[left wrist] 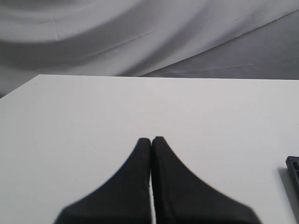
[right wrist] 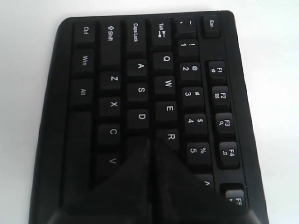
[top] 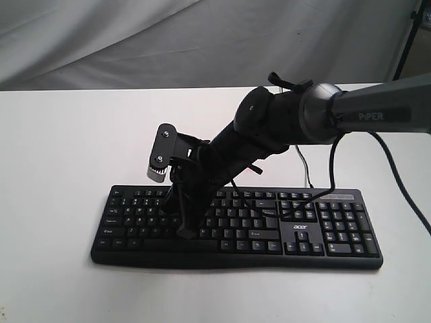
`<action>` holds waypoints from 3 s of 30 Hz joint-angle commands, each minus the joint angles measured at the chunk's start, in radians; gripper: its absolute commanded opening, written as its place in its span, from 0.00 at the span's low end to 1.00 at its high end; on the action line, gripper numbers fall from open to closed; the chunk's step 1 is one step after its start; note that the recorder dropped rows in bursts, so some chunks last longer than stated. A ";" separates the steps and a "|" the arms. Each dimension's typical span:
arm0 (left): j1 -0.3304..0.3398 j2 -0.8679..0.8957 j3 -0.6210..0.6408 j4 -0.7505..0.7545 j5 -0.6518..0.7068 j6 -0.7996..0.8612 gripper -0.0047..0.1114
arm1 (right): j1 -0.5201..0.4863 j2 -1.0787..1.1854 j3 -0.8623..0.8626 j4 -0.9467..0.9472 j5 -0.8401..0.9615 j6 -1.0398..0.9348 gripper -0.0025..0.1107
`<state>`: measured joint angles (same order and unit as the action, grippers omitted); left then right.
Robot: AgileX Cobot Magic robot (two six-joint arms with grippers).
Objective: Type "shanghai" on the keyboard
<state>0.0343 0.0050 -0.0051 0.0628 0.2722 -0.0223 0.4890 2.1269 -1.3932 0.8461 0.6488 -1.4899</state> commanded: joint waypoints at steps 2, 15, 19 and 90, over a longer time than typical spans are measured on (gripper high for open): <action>-0.004 -0.005 0.005 -0.001 -0.006 -0.002 0.05 | -0.001 -0.003 -0.005 -0.009 0.012 0.005 0.02; -0.004 -0.005 0.005 -0.001 -0.006 -0.002 0.05 | -0.001 0.018 -0.005 -0.018 0.020 -0.001 0.02; -0.004 -0.005 0.005 -0.001 -0.006 -0.002 0.05 | -0.001 0.020 -0.005 -0.018 0.021 -0.001 0.02; -0.004 -0.005 0.005 -0.001 -0.006 -0.002 0.05 | -0.027 -0.074 -0.004 -0.054 0.086 0.028 0.02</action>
<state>0.0343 0.0050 -0.0051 0.0628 0.2722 -0.0223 0.4820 2.0632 -1.3992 0.8002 0.7127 -1.4726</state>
